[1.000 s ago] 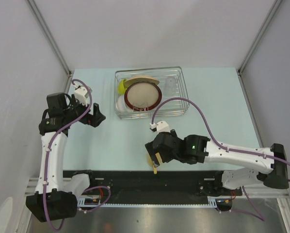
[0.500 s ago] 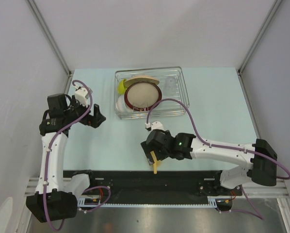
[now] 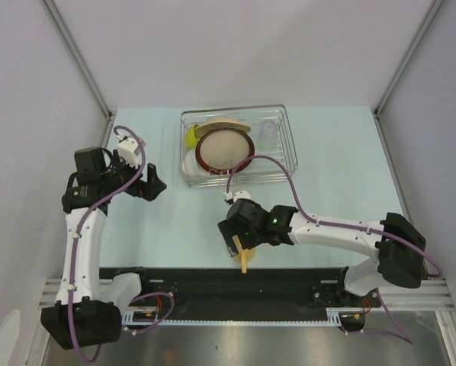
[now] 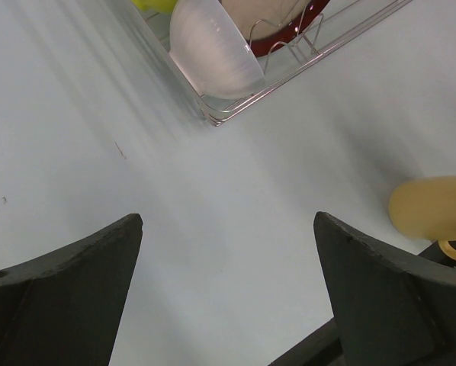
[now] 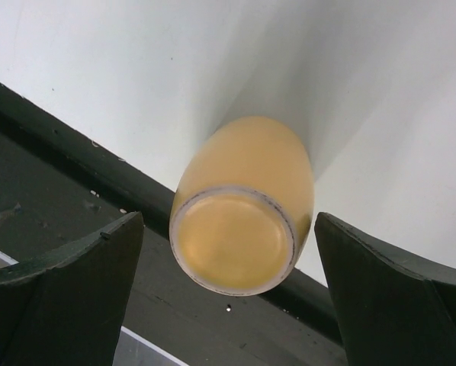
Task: Load the mixed dishes into the dish rack
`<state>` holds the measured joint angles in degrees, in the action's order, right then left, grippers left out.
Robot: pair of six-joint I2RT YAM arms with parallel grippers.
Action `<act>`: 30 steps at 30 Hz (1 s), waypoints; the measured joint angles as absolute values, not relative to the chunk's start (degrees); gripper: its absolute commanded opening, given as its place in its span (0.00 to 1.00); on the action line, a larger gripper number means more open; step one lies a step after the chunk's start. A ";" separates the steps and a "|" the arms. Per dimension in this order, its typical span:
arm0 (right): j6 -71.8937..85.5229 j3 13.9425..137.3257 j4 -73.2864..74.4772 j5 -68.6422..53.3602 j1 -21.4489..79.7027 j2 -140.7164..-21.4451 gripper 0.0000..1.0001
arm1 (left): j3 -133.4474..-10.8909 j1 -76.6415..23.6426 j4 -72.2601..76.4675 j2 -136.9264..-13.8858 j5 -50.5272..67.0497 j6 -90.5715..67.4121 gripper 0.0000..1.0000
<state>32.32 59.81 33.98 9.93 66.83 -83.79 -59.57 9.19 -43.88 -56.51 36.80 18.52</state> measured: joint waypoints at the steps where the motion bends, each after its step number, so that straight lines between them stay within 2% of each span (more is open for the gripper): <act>1: 32.32 59.79 33.95 9.74 66.83 -84.05 1.00 | -59.57 9.19 -43.88 -56.51 36.77 18.50 1.00; 13: 32.34 59.24 33.34 9.58 66.83 -87.39 1.00 | -59.57 9.21 -43.90 -56.62 36.73 18.57 1.00; 17: 32.23 59.16 32.73 9.63 66.61 -88.88 0.90 | -59.57 9.21 -43.90 -56.60 36.67 18.61 1.00; 20: 31.97 59.07 32.71 9.56 66.24 -89.23 0.72 | -59.57 9.21 -43.90 -56.58 36.64 18.65 1.00; 21: 31.92 59.07 32.62 9.50 66.15 -89.25 0.60 | -59.57 9.21 -43.90 -56.58 36.62 18.65 1.00; 23: 31.86 59.07 32.45 9.54 65.95 -89.25 0.48 | -59.57 9.21 -43.90 -56.55 36.62 18.65 1.00; 24: 31.86 59.07 32.40 9.56 65.89 -89.25 0.34 | -59.57 9.21 -43.90 -56.55 36.62 18.65 1.00; 27: 31.88 59.07 32.42 9.58 65.87 -89.23 0.15 | -59.57 9.21 -43.90 -56.55 36.64 18.65 1.00; 30: 31.83 59.00 32.49 9.47 65.60 -88.86 0.09 | -59.57 9.21 -43.90 -56.55 36.62 18.65 1.00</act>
